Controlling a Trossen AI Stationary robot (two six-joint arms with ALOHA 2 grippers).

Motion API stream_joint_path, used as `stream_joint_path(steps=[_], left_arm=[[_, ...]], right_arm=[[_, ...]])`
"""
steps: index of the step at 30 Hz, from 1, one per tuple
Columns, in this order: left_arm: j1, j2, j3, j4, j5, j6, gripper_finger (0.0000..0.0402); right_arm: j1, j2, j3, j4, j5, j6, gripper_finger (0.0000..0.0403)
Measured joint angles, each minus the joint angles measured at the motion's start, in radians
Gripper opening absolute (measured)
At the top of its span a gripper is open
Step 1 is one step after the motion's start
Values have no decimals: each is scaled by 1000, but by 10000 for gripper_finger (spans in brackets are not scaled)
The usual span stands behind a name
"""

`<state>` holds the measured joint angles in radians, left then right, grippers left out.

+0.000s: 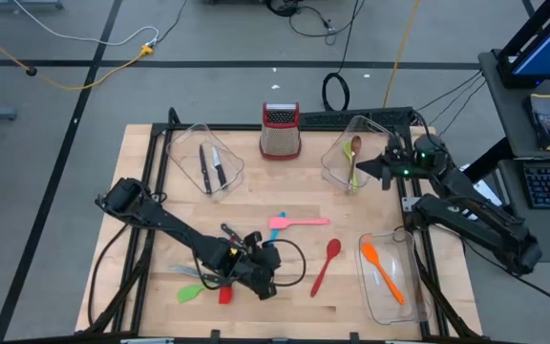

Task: Pick & Place Kitchen Items
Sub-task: Put the silver knife into the top left transparent bin

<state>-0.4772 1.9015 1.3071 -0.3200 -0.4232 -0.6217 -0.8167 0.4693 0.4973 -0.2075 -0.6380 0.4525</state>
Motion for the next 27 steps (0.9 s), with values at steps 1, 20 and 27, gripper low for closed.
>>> stream_joint_path(steps=[1, 20, 27], left_arm=[[1, 0, 0, -2, -7, 8, 63], [-130, -56, -1, -650, 35, -714, 62], [-238, -100, -1, -683, 115, -701, 62]], right_arm=[[16, -11, 0, 0, 0, -18, 1], [260, -112, 0, -8, 10, -232, 0], [263, -112, -41, 1, 12, -231, 0]])
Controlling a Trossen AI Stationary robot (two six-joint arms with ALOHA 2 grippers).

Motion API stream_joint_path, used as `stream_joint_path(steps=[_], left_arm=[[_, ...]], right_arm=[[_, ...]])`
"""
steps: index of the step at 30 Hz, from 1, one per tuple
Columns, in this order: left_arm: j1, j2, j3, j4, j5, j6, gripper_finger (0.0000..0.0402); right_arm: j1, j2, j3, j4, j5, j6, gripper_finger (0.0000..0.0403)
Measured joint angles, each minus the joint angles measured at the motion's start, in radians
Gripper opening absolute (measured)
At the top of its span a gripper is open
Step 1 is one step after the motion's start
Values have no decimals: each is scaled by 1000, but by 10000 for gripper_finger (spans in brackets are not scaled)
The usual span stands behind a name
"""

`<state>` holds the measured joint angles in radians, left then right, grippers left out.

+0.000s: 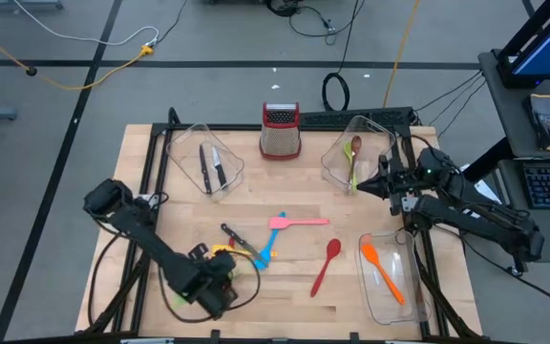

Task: Pick & Place Kitchen Items
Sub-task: Put the silver knife into the top left transparent bin

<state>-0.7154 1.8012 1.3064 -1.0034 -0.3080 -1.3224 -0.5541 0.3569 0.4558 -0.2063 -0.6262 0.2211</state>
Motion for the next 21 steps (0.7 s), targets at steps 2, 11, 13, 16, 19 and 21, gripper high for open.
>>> stream_joint_path(steps=[2, 11, 13, 16, 19, 21], left_arm=[[-28, 0, 0, -1, 45, -6, 63], [-121, -4, 0, -51, 50, 66, 63], [-132, -4, 0, -68, 16, 67, 63], [-141, -4, 0, -71, -31, 82, 63], [-146, -4, -6, -61, -61, 121, 63], [-147, -3, -20, -43, -63, 142, 63]], right_arm=[[0, 0, -27, 9, 1, 1, 0], [0, 0, -102, 150, -3, 80, 0], [0, 0, -102, 163, -4, 80, 0], [0, 0, -102, 185, -6, 67, 0], [0, 0, -102, 181, -6, 45, 0], [0, 0, -102, 180, -6, 46, 0]])
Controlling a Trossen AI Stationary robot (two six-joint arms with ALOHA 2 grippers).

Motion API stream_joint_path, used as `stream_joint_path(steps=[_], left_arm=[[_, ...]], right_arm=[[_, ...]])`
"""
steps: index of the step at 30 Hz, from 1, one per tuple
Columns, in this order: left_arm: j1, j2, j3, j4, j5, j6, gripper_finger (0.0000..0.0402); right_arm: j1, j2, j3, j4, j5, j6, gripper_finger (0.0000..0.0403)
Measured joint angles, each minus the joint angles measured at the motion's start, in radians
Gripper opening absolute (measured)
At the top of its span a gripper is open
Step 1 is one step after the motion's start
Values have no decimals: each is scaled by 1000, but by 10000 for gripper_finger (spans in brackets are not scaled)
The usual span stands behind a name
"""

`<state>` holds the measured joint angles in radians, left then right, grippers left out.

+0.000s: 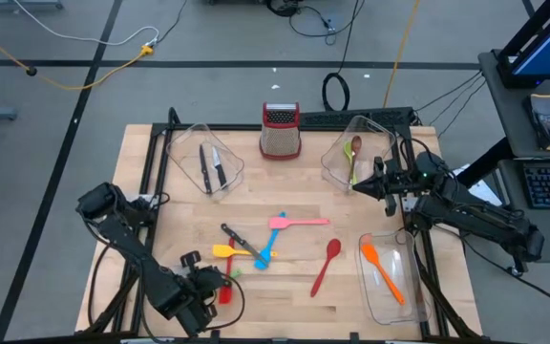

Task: Pick & Place Kitchen Items
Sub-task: Put the silver knife into the top left transparent bin

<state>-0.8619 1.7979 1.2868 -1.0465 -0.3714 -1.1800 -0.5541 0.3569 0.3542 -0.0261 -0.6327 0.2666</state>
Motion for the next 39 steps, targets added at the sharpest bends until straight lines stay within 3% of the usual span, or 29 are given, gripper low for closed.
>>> stream_joint_path(steps=[7, 13, 20, 27, 34, 39], left_arm=[[0, 1, -54, 31, 36, 19, 73], [-5, 1, -60, 29, 39, 3, 137], [-10, 1, -60, 20, 2, 100, 196], [-6, 1, -94, 74, -6, 137, 202], [-6, 1, -164, 116, 51, 125, 202], [-6, 1, -164, 115, 38, 134, 202]], right_arm=[[0, 0, 0, 0, -1, 1, 0], [0, 0, 0, 0, -1, 1, 0], [0, 0, 0, 0, -1, 8, 0], [0, 0, 0, 0, -2, -38, 0], [0, 0, 0, 0, 4, -171, 0], [0, 0, 0, 2, 154, -190, 0]])
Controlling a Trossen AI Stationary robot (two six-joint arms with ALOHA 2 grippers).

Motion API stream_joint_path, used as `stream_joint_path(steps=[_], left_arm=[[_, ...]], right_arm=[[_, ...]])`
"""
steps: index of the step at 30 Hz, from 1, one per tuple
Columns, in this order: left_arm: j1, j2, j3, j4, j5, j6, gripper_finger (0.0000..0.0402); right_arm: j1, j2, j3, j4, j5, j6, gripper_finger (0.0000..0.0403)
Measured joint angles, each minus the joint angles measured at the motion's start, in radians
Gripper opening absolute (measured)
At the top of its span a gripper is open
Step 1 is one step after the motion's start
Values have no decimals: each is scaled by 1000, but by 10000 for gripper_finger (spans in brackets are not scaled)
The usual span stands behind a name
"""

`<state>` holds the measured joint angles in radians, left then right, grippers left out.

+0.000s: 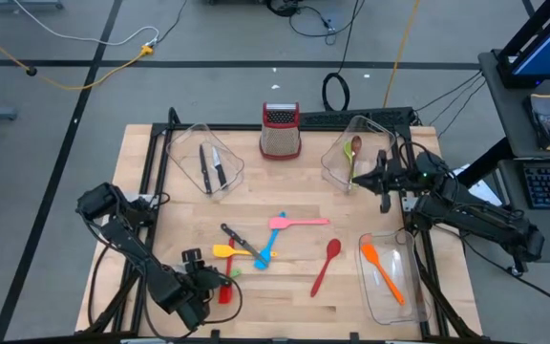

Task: Pick & Place Kitchen Items
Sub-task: Put the silver knife into the top left transparent bin

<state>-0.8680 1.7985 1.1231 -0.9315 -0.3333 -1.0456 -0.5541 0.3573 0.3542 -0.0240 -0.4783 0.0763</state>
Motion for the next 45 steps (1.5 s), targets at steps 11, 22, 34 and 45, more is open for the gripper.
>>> stream_joint_path(steps=[11, 22, 34, 45], left_arm=[[5, 0, -13, -1, -1, 4, 202], [7, 0, -15, 16, -1, 27, 202], [64, 0, -15, 60, 31, 179, 202], [84, 0, -68, 114, 67, 221, 202]], right_arm=[[46, 0, -167, 307, 5, 68, 0], [48, 0, -222, 382, 3, 96, 0], [48, 0, -222, 383, -47, 133, 0], [48, 0, -222, 387, -51, 144, 0]])
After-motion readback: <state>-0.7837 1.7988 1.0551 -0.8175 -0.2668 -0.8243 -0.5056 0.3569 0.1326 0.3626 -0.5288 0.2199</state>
